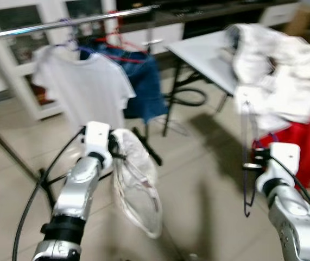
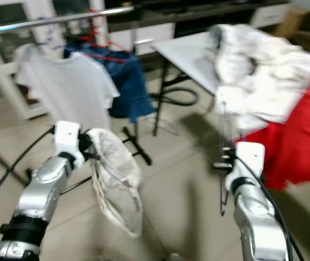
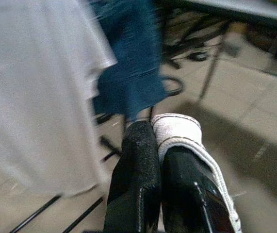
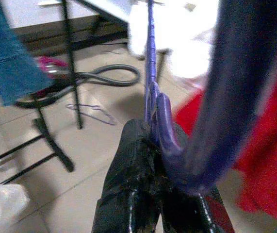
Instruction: Hang hanger
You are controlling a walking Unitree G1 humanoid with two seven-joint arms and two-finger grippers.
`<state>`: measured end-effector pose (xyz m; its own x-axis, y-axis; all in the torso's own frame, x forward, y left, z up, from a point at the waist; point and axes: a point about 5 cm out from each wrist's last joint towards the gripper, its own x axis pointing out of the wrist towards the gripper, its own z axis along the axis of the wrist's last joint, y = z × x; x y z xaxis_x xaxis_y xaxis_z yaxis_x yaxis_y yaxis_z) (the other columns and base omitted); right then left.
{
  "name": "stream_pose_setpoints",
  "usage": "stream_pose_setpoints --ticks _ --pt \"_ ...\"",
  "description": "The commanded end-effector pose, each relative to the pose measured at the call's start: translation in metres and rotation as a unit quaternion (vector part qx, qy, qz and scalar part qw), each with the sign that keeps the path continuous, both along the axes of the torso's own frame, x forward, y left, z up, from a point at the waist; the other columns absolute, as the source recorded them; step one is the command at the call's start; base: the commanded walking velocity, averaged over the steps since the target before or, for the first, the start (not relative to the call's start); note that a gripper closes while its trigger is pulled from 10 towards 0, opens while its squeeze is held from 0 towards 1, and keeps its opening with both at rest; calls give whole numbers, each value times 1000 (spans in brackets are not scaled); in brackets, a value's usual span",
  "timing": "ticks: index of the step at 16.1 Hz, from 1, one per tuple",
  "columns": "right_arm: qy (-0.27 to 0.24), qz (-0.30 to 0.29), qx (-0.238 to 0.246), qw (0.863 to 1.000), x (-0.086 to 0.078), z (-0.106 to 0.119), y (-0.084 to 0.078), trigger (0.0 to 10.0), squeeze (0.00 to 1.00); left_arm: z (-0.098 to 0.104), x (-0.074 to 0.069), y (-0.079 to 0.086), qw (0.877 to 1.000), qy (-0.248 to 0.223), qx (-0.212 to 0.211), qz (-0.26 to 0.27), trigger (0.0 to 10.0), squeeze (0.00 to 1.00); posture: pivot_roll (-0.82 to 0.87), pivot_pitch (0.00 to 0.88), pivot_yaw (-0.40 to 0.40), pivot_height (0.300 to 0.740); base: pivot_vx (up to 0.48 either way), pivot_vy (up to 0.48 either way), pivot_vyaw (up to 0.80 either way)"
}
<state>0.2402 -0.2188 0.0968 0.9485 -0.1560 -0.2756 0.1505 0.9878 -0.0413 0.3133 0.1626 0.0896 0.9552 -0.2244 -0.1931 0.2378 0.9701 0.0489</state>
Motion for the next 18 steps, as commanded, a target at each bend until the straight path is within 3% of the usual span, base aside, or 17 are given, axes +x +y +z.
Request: stream_pose_setpoints --ticks 1,4,9,12,18 --pt "-3 5 6 1000 3 1 6 10000 0 16 6 4 1000 -28 14 1 10000 0 21 0 -18 740 0 0 -800" --pt "5 8 8 1000 1 -1 7 10000 0 19 7 -5 1000 -24 7 -16 10000 0 26 0 -26 740 0 0 -800" --pt "8 1 20 1000 8 1 8 10000 0 18 6 1 1000 -19 4 -1 10000 0 28 0 -15 740 0 0 -800" --pt "28 -9 18 999 -2 -5 6 10000 0 16 4 -3 1000 -13 4 -17 10000 0 13 0 -13 740 0 0 -800" --pt "31 -14 17 999 0 -3 7 10000 0 21 11 -10 999 -16 8 -34 10000 0 7 0 -6 740 0 287 -798"
